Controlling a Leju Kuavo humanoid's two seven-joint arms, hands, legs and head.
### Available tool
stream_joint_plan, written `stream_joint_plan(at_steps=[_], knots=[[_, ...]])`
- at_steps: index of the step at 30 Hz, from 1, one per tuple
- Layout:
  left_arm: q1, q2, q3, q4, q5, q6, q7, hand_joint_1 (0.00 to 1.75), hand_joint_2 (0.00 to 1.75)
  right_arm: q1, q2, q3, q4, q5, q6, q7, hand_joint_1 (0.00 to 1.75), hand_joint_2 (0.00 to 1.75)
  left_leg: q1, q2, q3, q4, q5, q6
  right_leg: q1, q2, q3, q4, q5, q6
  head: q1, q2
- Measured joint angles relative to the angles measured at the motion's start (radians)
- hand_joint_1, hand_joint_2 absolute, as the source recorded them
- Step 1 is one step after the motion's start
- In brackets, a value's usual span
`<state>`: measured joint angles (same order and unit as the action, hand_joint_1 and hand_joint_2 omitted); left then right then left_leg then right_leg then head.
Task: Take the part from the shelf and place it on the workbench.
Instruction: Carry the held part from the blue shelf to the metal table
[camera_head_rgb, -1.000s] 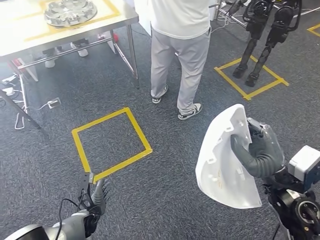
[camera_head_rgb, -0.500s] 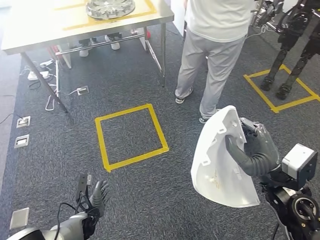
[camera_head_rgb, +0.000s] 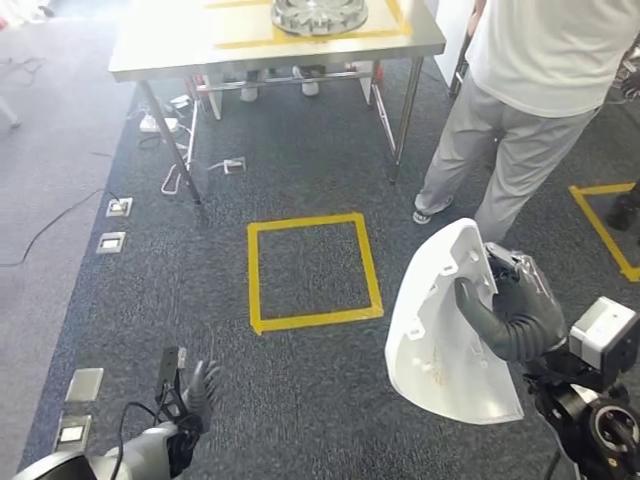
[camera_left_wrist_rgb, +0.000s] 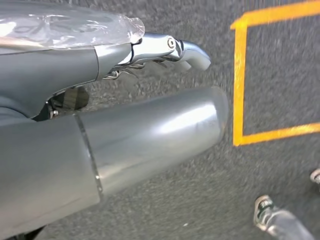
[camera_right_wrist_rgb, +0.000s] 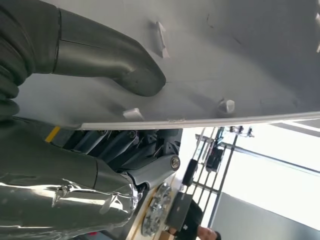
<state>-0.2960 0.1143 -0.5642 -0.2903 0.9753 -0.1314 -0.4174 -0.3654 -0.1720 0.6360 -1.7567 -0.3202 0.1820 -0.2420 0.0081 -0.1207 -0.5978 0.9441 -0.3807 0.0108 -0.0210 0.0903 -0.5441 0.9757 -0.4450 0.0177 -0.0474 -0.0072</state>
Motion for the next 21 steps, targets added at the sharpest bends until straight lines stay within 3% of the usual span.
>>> stream_joint_plan(at_steps=[1, 3, 5, 7, 9, 10, 11, 12, 13, 15, 16, 19, 21], knots=[[0.0, 0.001, 0.0, 0.0, 0.001, 0.0, 0.001, 0.0, 0.0, 0.001, 0.0, 0.001, 0.0, 0.0, 0.0, 0.0, 1.75, 1.75, 0.002, -0.012, -0.007, 0.001, 0.003, -0.006, 0.0, 0.007, 0.005, -0.011, -0.004, -0.001, -0.001, 0.0], [0.004, 0.002, 0.0, 0.0, 0.002, 0.0, 0.006, 0.0, 0.0, 0.001, 0.0, 0.003, 0.0, 0.0, 0.001, 0.001, 1.75, 1.75, 0.005, -0.024, -0.015, 0.002, 0.006, -0.019, 0.0, -0.017, 0.011, -0.021, -0.003, -0.007, -0.002, 0.0], [0.006, 0.003, 0.0, 0.0, 0.005, 0.0, 0.009, 0.0, 0.0, -0.002, 0.0, 0.005, 0.0, -0.002, 0.001, 0.001, 1.75, 1.75, 0.001, 0.026, -0.035, 0.043, -0.017, -0.029, -0.003, -0.044, 0.022, -0.033, 0.001, -0.017, -0.01, 0.0], [0.004, 0.003, 0.0, 0.0, 0.011, -0.003, 0.011, 0.0, 0.0, -0.004, 0.0, 0.005, 0.0, -0.005, 0.001, 0.002, 1.75, 1.75, 0.002, 0.093, -0.096, 0.163, -0.074, -0.038, 0.001, -0.073, 0.028, -0.037, 0.001, -0.027, -0.018, 0.0], [0.003, 0.002, 0.0, 0.0, 0.021, -0.01, 0.012, 0.0, 0.0, -0.002, 0.0, 0.006, 0.0, -0.007, 0.001, 0.004, 1.75, 1.75, 0.008, 0.11, -0.163, 0.285, -0.115, -0.044, 0.004, -0.103, 0.029, -0.037, -0.002, -0.031, -0.02, 0.0], [0.004, 0.001, 0.0, 0.0, 0.027, -0.014, 0.013, 0.0, 0.0, -0.001, 0.0, 0.007, 0.0, -0.008, 0.001, 0.005, 1.75, 1.75, 0.011, 0.113, -0.174, 0.301, -0.11, -0.047, 0.004, -0.118, 0.03, -0.037, -0.004, -0.03, -0.021, 0.0], [0.005, 0.001, 0.0, 0.0, 0.033, -0.018, 0.013, 0.0, 0.0, -0.001, 0.0, 0.008, 0.001, -0.009, 0.001, 0.005, 1.75, 1.75, 0.013, 0.116, -0.162, 0.276, -0.088, -0.049, 0.004, -0.131, 0.031, -0.037, -0.006, -0.029, -0.022, 0.0], [0.005, 0.002, 0.0, 0.0, 0.038, -0.021, 0.013, 0.0, 0.0, -0.002, 0.0, 0.008, 0.002, -0.009, 0.001, 0.006, 1.75, 1.75, 0.015, 0.124, -0.13, 0.214, -0.055, -0.05, 0.003, -0.143, 0.034, -0.037, -0.009, -0.026, -0.023, 0.0], [0.005, 0.002, 0.0, 0.0, 0.043, -0.023, 0.014, 0.0, 0.0, -0.002, 0.0, 0.008, 0.003, -0.009, 0.001, 0.006, 1.75, 1.75, 0.015, 0.146, -0.089, 0.14, -0.024, -0.049, 0.004, -0.154, 0.038, -0.037, -0.013, -0.021, -0.025, 0.0], [0.002, 0.002, 0.0, 0.0, 0.046, -0.025, 0.014, 0.0, 0.0, -0.003, 0.0, 0.008, 0.003, -0.01, 0.001, 0.006, 1.75, 1.75, 0.009, 0.18, -0.03, 0.032, 0.006, -0.039, 0.011, -0.173, 0.044, -0.035, -0.023, -0.01, -0.027, 0.0], [0.001, 0.002, 0.0, 0.0, 0.046, -0.026, 0.013, 0.0, 0.0, -0.004, 0.0, 0.008, 0.003, -0.01, 0.001, 0.006, 1.75, 1.75, 0.005, 0.187, -0.02, 0.013, 0.005, -0.031, 0.014, -0.181, 0.046, -0.034, -0.027, -0.004, -0.025, 0.0], [0.001, 0.004, 0.0, 0.0, 0.047, -0.03, 0.007, 0.0, 0.0, -0.006, 0.0, 0.008, 0.004, -0.012, 0.0, 0.008, 1.75, 1.75, -0.001, 0.161, -0.019, 0.01, 0.0, -0.011, 0.014, -0.201, 0.056, -0.036, -0.036, 0.008, -0.014, 0.0], [0.001, 0.005, 0.0, 0.0, 0.051, -0.038, 0.002, 0.0, 0.0, -0.008, 0.0, 0.007, 0.004, -0.014, -0.002, 0.009, 1.75, 1.75, 0.001, 0.145, -0.014, 0.006, -0.001, -0.001, 0.007, -0.172, 0.046, -0.007, -0.061, 0.015, -0.012, 0.0]])
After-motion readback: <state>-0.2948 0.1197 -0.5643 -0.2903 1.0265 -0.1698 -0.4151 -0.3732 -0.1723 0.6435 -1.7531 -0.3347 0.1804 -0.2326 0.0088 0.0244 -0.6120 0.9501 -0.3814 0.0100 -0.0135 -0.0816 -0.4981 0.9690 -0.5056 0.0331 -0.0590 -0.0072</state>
